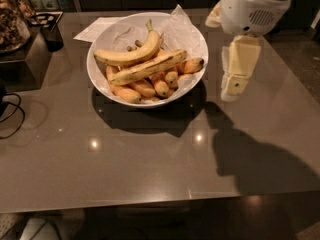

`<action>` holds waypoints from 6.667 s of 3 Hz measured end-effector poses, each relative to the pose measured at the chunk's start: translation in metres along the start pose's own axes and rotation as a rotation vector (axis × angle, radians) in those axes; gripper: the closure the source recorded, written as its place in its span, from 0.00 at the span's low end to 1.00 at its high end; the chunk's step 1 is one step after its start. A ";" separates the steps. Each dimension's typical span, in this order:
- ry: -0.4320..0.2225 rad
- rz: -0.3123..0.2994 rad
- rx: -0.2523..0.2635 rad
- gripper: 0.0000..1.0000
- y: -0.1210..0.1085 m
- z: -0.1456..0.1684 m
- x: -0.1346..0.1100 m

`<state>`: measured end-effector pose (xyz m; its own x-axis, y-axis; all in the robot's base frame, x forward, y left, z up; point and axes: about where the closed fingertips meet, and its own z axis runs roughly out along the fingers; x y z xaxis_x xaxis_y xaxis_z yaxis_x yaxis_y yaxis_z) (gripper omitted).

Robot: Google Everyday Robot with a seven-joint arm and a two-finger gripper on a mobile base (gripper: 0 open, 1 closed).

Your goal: Pick banana from white bowl

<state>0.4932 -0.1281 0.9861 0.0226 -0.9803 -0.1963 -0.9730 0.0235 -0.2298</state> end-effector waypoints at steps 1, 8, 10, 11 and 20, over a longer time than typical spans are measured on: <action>0.001 -0.060 -0.014 0.00 -0.012 0.008 -0.024; -0.113 -0.165 -0.096 0.36 -0.056 0.055 -0.099; -0.099 -0.159 -0.149 0.37 -0.054 0.082 -0.102; -0.097 -0.143 -0.173 0.41 -0.053 0.093 -0.099; -0.156 -0.017 -0.021 1.00 -0.003 -0.013 -0.107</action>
Offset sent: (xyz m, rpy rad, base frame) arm 0.0098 0.0471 0.0043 -0.0676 0.0042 0.1227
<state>0.4905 -0.0262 1.0205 0.0732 -0.9381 -0.3384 -0.9767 0.0011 -0.2145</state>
